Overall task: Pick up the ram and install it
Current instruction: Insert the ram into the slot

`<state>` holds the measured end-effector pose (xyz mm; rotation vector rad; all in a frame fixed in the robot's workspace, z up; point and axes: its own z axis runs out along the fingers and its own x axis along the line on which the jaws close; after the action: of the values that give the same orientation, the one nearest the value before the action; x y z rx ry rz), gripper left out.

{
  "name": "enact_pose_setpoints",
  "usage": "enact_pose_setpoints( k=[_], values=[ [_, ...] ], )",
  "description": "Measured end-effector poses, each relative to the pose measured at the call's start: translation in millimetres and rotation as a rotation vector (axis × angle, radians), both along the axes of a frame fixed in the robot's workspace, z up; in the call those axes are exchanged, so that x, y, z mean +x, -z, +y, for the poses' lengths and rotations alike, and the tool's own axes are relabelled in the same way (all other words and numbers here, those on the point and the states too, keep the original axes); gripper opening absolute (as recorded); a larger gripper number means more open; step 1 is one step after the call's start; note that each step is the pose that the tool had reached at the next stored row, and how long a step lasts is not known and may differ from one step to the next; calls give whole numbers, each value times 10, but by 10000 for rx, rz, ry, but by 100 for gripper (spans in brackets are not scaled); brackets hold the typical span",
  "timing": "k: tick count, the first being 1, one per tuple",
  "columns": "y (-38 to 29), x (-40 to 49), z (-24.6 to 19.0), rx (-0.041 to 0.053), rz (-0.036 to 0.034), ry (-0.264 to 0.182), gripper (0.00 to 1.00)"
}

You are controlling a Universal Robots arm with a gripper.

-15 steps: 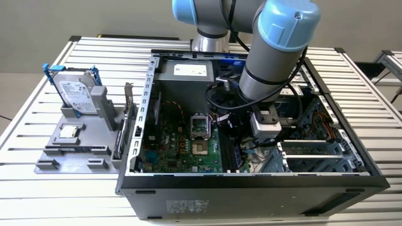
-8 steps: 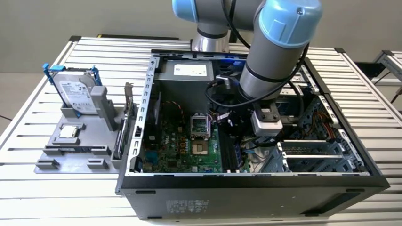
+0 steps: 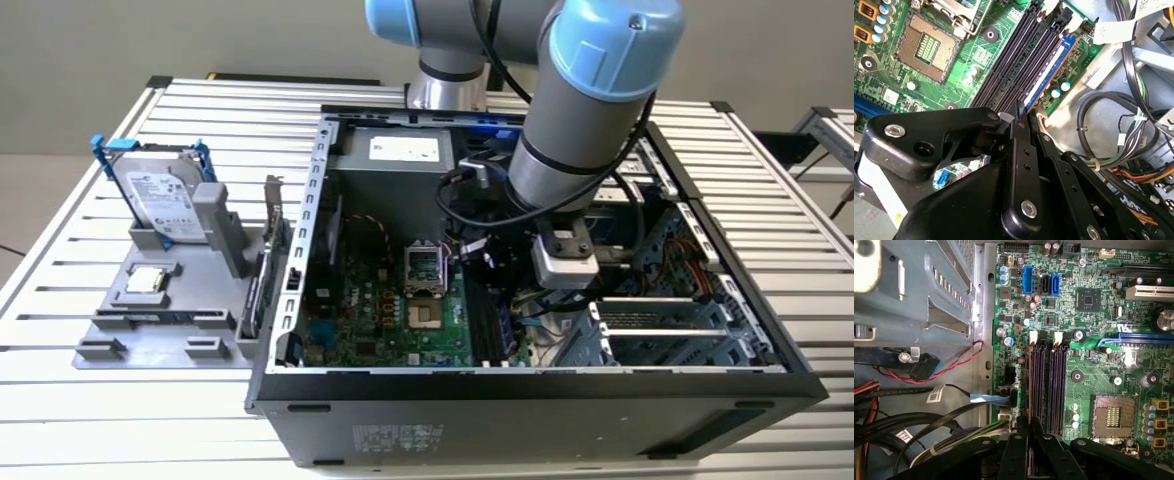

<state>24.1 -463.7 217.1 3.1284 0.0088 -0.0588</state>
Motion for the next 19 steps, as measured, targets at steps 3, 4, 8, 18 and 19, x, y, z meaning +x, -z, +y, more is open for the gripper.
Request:
enact_pose_setpoints(
  k=[3, 4, 8, 18, 19],
  values=[
    [0, -5, 0, -1, 0, 32, 0],
    [0, -5, 0, -1, 0, 34, 0],
    [-2, -5, 0, -18, 0, 36, 0],
    [-26, -5, 0, -27, 0, 36, 0],
    [-26, -6, 0, -27, 0, 42, 0]
  ],
)
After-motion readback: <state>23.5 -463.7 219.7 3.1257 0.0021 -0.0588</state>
